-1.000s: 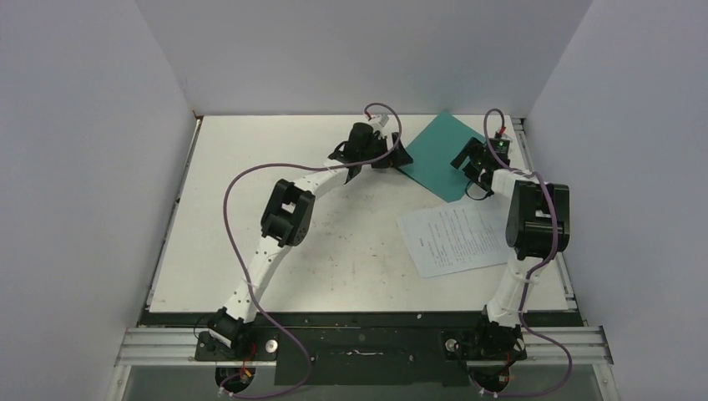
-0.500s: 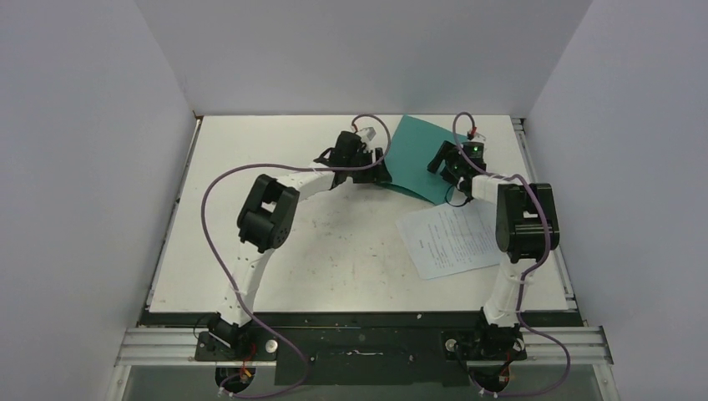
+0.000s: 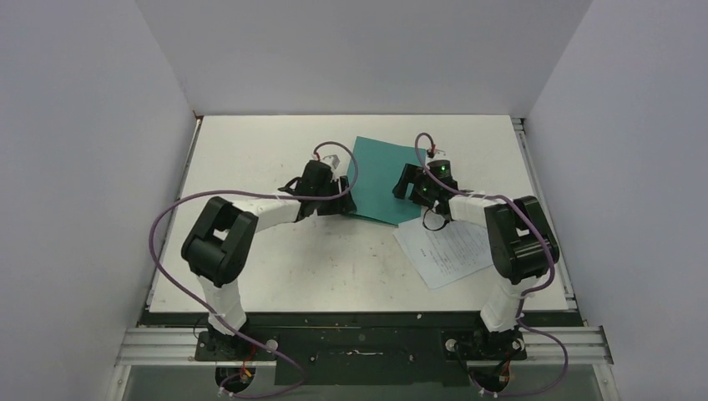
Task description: Put the files into the folder
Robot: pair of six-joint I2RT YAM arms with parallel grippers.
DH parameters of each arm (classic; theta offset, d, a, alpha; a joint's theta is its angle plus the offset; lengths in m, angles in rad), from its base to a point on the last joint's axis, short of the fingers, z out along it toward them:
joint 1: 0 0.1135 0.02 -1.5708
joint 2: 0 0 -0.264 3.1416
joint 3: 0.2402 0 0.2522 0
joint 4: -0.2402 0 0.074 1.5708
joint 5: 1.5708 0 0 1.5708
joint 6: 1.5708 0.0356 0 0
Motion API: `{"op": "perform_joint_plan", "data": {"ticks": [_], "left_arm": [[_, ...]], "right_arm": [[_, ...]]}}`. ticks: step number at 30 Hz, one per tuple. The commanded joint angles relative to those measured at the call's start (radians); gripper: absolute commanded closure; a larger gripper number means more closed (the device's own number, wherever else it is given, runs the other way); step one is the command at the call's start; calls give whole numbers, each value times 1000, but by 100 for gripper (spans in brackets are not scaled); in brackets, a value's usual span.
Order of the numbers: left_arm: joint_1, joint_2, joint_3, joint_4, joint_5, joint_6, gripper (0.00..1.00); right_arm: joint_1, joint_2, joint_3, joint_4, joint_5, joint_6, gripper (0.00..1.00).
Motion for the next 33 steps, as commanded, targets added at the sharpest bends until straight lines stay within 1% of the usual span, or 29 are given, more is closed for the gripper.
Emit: {"op": "perform_joint_plan", "data": {"ticks": [1,4,10,16,20,27,30,33], "left_arm": [[-3,-181,-120,81,-78,-56,44],[-3,-286,-231,79,-122,-93,44],[-7,-500,-399,52,-191,-143,44],[-56,-702,-549,7,-246,-197,41],[-89,-817,-595,-83,-286,-209,41],[-149,-1018,-665,-176,-383,-256,40],[-157,-1067,-676,-196,-397,-260,37],[-164,-1083,-678,-208,-385,-260,36]], "right_arm": [[92,-45,-79,-60,-62,35,9],[158,-72,-112,-64,-38,39,9],[273,-142,-166,-85,27,56,9],[370,-227,-181,-152,115,70,10],[408,-307,-179,-210,168,80,10],[462,-490,-204,-323,255,98,10],[481,-561,-236,-373,282,112,10],[498,-626,-281,-419,295,126,10]]}}
